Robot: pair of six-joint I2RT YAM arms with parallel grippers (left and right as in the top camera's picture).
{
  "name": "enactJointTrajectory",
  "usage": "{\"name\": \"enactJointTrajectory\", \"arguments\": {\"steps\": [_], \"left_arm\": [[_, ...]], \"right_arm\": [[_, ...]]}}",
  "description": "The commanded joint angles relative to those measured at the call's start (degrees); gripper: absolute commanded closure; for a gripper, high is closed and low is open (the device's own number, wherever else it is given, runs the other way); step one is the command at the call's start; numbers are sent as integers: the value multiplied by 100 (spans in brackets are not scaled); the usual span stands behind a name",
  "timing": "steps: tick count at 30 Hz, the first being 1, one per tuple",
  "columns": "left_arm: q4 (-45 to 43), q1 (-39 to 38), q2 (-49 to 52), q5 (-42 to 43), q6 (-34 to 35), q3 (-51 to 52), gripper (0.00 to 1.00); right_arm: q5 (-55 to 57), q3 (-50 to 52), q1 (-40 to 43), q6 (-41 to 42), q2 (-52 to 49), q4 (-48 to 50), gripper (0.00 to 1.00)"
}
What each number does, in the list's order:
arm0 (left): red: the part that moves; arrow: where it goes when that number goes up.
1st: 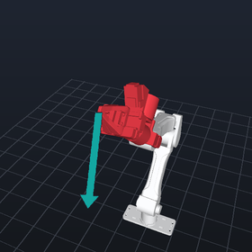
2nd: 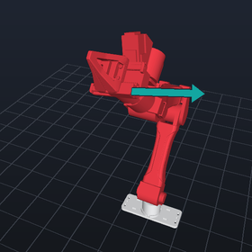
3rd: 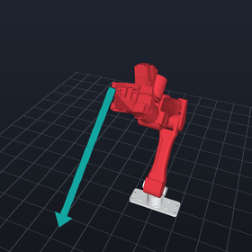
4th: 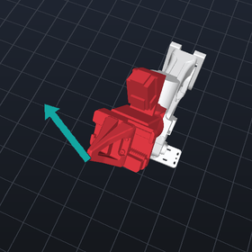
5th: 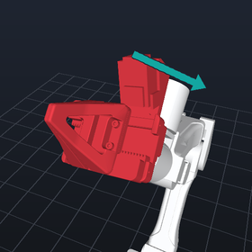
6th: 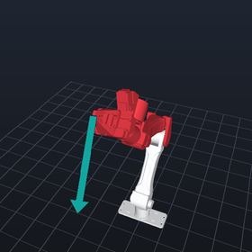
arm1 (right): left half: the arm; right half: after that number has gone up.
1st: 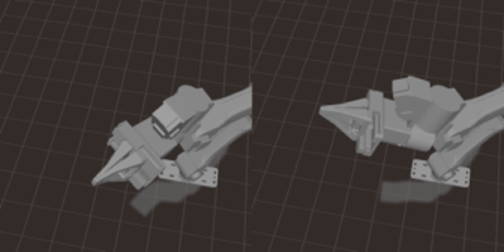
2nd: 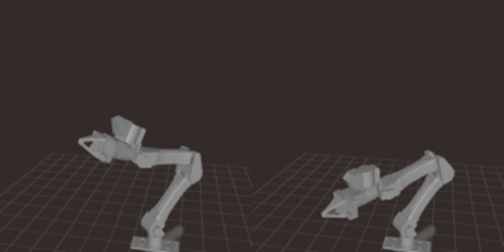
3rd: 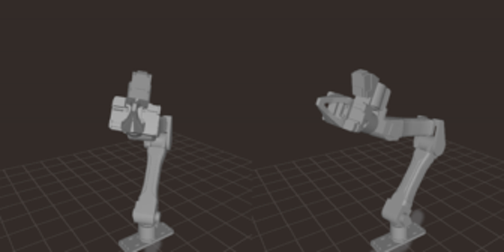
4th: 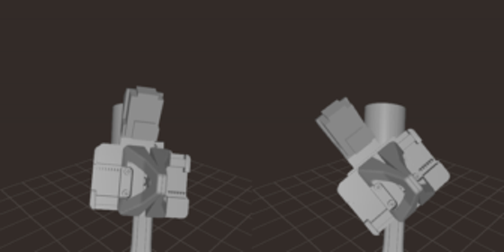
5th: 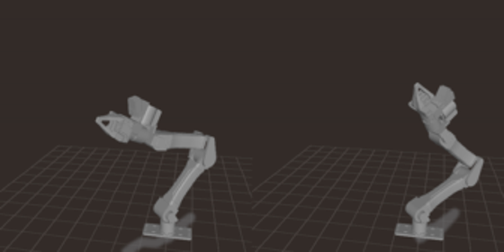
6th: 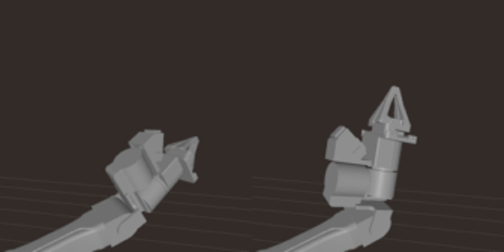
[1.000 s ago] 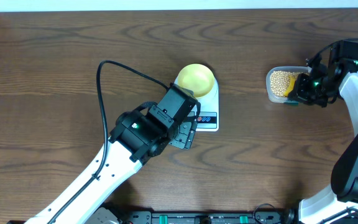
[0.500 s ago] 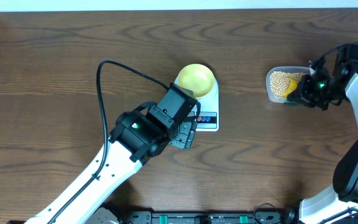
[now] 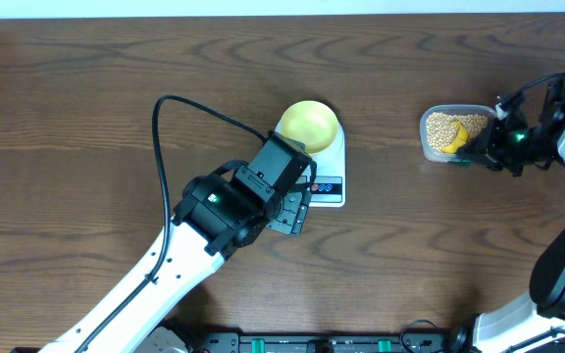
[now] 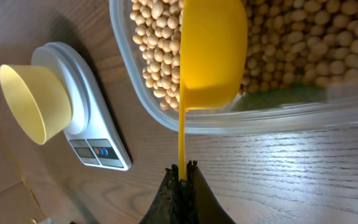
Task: Scoop item into bowl and weigh 50g on scale
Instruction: 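Scoop soybeans from the tub with the right gripper's yellow scoop, then lift the filled scoop with the right gripper and carry it over the bowl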
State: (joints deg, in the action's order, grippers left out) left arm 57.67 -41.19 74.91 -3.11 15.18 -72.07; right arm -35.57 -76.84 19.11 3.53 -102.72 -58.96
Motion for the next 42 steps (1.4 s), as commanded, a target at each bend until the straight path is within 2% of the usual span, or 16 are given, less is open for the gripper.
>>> {"name": "enactJointTrajectory", "arguments": {"steps": [1, 21, 30, 42], "left_arm": [[9, 13, 15, 7, -48, -111, 22], [9, 13, 15, 7, -48, -111, 22], [11, 13, 15, 7, -48, -111, 22], [9, 13, 15, 7, -48, -111, 22]], "right_arm": [[-308, -116, 203, -223, 28, -20, 99], [-1860, -116, 1067, -597, 28, -90, 99], [-2503, -116, 1427, -994, 28, -487, 99], [-3303, -118, 1438, -1093, 28, -599, 99]]}}
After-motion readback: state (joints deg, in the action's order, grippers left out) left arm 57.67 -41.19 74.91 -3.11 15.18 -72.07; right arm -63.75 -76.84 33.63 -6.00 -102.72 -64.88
